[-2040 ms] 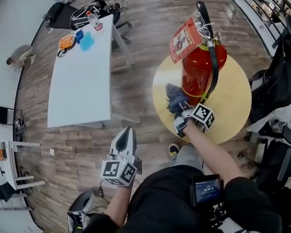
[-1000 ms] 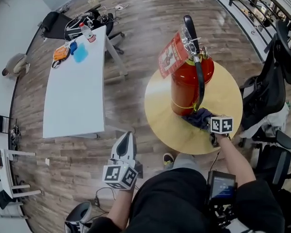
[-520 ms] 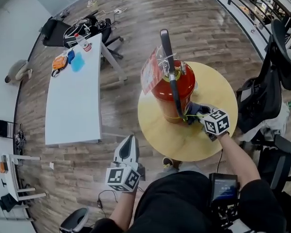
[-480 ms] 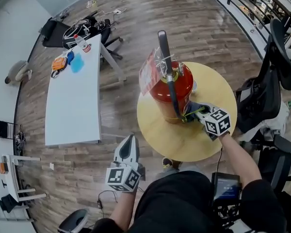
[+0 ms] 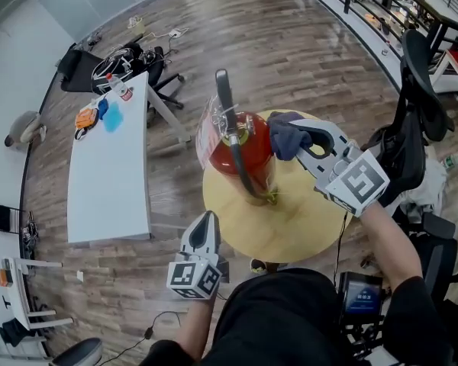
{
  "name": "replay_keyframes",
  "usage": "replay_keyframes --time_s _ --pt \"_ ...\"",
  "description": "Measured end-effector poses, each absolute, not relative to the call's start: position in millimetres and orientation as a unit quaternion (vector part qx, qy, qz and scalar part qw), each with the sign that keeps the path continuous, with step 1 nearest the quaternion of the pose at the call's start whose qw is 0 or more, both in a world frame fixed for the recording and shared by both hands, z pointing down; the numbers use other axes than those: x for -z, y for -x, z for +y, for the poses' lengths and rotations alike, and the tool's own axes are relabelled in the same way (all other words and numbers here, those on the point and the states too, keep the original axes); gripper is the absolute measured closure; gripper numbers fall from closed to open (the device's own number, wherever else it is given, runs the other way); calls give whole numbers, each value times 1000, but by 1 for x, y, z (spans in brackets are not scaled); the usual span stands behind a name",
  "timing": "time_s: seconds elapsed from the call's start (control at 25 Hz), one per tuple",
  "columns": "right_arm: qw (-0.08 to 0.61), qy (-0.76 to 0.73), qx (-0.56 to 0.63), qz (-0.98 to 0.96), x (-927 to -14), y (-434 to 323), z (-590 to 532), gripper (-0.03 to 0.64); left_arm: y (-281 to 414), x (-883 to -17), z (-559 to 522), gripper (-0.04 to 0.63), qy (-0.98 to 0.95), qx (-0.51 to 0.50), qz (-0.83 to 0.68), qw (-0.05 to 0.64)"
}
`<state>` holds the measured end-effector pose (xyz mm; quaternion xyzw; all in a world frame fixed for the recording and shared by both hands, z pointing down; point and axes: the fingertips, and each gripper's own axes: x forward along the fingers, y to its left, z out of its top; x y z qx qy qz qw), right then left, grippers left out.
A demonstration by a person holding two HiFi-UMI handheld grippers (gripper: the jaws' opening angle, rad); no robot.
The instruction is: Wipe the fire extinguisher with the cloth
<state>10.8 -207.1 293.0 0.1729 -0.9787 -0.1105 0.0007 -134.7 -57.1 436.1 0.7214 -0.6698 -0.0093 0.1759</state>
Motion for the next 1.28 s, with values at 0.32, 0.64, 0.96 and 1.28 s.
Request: replay_keyframes --time_s 0.32,0.64,0.96,1.28 --pt "-29 -126 182 -975 -282 8 -152 555 122 -432 -68 572 -717 26 -676 166" --pt "0 -140 72 -987 -375 -11 -174 555 127 -436 -60 572 -698 30 -696 166" --pt "-43 -165 82 -982 -303 -4 -216 555 130 -434 -61 572 -694 35 -700 164" --pt "-15 -170 17 -985 -290 19 -259 555 135 -429 -62 572 -689 37 -706 159"
